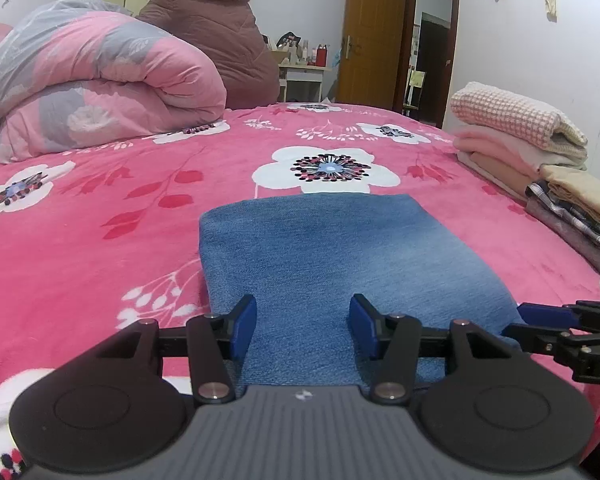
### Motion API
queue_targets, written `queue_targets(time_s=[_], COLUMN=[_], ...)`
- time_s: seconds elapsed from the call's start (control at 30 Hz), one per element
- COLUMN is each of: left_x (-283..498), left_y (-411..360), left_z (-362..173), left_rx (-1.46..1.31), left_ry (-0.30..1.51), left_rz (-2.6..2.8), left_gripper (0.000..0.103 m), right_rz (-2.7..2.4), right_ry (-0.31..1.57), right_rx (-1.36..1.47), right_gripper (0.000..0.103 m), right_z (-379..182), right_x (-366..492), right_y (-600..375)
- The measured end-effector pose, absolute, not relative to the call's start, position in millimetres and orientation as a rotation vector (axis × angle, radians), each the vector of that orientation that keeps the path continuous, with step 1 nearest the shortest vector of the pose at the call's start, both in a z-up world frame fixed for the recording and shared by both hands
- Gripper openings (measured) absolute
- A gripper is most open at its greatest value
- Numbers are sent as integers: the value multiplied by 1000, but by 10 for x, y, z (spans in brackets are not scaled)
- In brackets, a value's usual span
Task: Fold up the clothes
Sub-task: 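Move the right gripper to the jeans edge while the left gripper repositions, then pinch the folded blue jeans edge with the right gripper and hold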
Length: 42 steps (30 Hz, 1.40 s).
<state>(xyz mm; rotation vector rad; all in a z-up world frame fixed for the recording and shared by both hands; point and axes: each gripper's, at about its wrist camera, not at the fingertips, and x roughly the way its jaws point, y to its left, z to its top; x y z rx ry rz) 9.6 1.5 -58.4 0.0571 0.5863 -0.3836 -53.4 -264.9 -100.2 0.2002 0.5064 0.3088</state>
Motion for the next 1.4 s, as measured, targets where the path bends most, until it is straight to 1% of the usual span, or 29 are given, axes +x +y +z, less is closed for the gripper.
queue_targets(time_s=[1.4], left_x=[88], left_y=[-14], left_z=[-580], left_rx=[67], left_ry=[593], left_rz=[-373], left_gripper=[53], right_rz=[325], right_ry=[497], right_rx=[202], right_gripper=[54], right_z=[-1014], right_x=[-550], right_y=[-2618])
